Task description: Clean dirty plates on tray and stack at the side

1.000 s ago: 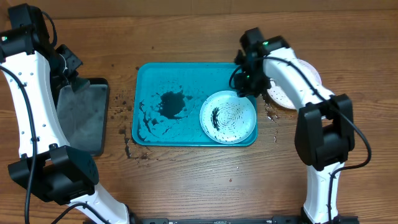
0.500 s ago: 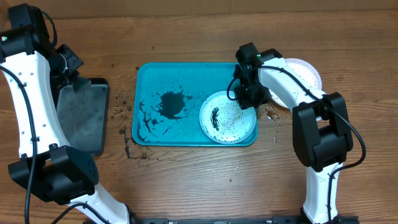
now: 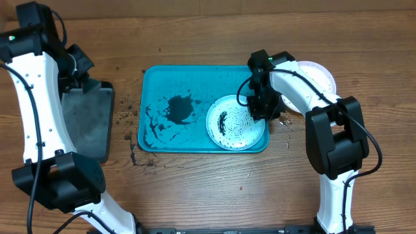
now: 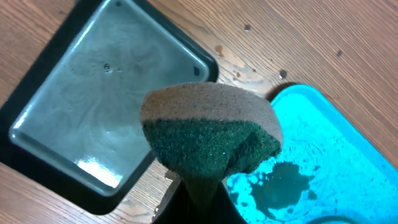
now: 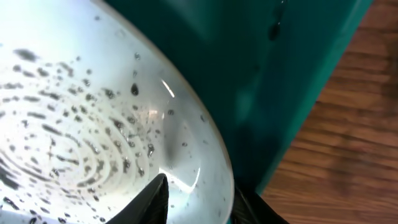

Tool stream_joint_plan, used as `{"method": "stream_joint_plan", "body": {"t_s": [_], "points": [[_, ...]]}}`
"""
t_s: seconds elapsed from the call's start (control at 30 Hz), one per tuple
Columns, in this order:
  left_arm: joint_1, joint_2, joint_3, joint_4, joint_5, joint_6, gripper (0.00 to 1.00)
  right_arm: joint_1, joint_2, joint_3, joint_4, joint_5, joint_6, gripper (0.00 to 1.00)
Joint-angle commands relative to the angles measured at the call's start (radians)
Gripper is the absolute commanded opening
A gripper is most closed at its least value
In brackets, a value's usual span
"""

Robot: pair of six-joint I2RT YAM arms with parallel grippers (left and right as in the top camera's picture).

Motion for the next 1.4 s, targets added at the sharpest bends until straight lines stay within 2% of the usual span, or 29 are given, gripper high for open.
{"method": "stream_joint_plan", "body": {"t_s": [0.0, 0.1, 0.17, 0.33, 0.7, 0.93, 1.07, 1.27, 1.3, 1.33, 1.37], "points": [[-0.024, -0.001, 0.001, 0.005, 0.013, 0.042, 0.04, 0.005, -0.038, -0.037, 0.030, -0.021, 0.077, 0.33], [-0.034, -0.001, 0.001, 0.007, 0.022, 0.072, 0.04, 0.005, -0.038, -0.064, 0.062, -0.042, 0.108, 0.33], [-0.041, -0.001, 0.001, 0.007, 0.042, 0.101, 0.04, 0.005, -0.038, -0.076, 0.074, -0.066, 0.108, 0.29], [-0.069, -0.001, 0.000, 0.007, 0.137, 0.171, 0.04, 0.005, -0.038, -0.075, 0.114, -0.105, 0.109, 0.04], [-0.259, 0.000, -0.098, 0.059, 0.260, 0.197, 0.04, 0.006, -0.038, -0.075, 0.341, -0.167, 0.112, 0.04], [-0.439, 0.000, -0.290, 0.290, 0.285, 0.135, 0.04, 0.006, -0.038, -0.075, 0.402, -0.170, 0.112, 0.04], [-0.535, 0.000, -0.400, 0.471, 0.285, 0.060, 0.04, 0.006, -0.038, -0.075, 0.434, -0.270, 0.112, 0.04], [-0.597, 0.000, -0.486, 0.590, 0.280, 0.053, 0.04, 0.006, -0.038, -0.075, 0.439, -0.298, 0.113, 0.04], [-0.603, 0.000, -0.499, 0.610, 0.280, 0.051, 0.04, 0.006, -0.038, -0.075, 0.435, -0.298, 0.118, 0.09], [-0.607, 0.000, -0.511, 0.629, 0.280, 0.046, 0.04, 0.006, -0.038, -0.075, 0.428, -0.298, 0.127, 0.25], [-0.608, 0.000, -0.521, 0.646, 0.280, 0.046, 0.04, 0.006, -0.038, -0.075, 0.423, -0.298, 0.128, 0.47]]}}
